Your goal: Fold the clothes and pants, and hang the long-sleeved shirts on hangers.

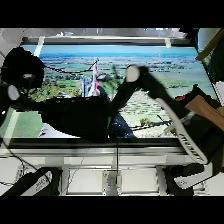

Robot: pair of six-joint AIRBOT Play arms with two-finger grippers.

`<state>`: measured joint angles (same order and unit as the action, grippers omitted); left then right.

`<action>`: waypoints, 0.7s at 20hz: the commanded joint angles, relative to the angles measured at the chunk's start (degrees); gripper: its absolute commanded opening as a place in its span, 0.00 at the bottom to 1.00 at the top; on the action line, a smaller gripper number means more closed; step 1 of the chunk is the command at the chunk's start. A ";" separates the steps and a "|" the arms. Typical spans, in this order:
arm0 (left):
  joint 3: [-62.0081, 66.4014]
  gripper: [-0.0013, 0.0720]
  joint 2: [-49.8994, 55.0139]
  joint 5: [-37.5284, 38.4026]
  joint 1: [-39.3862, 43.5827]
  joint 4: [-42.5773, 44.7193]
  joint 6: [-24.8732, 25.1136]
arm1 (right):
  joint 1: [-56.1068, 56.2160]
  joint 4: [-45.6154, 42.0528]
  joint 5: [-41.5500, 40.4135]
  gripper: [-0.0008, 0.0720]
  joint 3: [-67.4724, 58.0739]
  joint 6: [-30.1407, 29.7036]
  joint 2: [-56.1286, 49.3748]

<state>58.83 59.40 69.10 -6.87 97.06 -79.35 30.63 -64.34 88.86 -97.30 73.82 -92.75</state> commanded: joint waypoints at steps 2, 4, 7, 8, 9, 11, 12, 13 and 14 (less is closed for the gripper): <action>0.22 0.96 -12.68 -0.11 0.00 0.02 -0.46 | -11.21 5.14 -7.06 0.79 5.55 8.59 3.39; 0.22 0.96 -16.96 -0.13 0.00 0.00 -0.48 | -15.45 15.06 -13.90 0.86 15.17 10.14 3.34; 0.22 0.96 -20.81 -0.11 0.00 0.00 -1.20 | -18.64 32.87 -26.71 0.86 32.11 5.42 3.32; 0.22 0.96 -21.38 -0.11 0.00 0.02 -1.46 | -18.75 36.74 -29.22 0.88 36.70 3.91 3.08; 0.22 0.96 -21.64 -0.11 0.00 0.02 -1.46 | -18.69 39.98 -29.92 0.89 39.78 2.25 2.45; 0.22 0.96 -21.66 -0.11 0.00 0.00 -1.49 | -17.75 44.00 -30.03 0.97 42.88 -1.29 0.42; 0.22 0.96 -21.66 -0.11 0.00 0.00 -1.49 | -16.83 44.68 -30.47 0.97 42.91 -2.29 -0.90; 0.22 0.96 -21.66 -0.11 0.00 0.00 -1.49 | -15.69 45.16 -31.85 0.97 42.73 -2.99 -2.01; 0.22 0.96 -21.66 -0.11 0.00 0.00 -1.49 | -14.27 46.51 -34.10 0.97 42.73 -3.02 -2.97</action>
<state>58.98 38.33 69.08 -6.87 97.06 -80.66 14.41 -24.60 59.88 -57.47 73.76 -93.25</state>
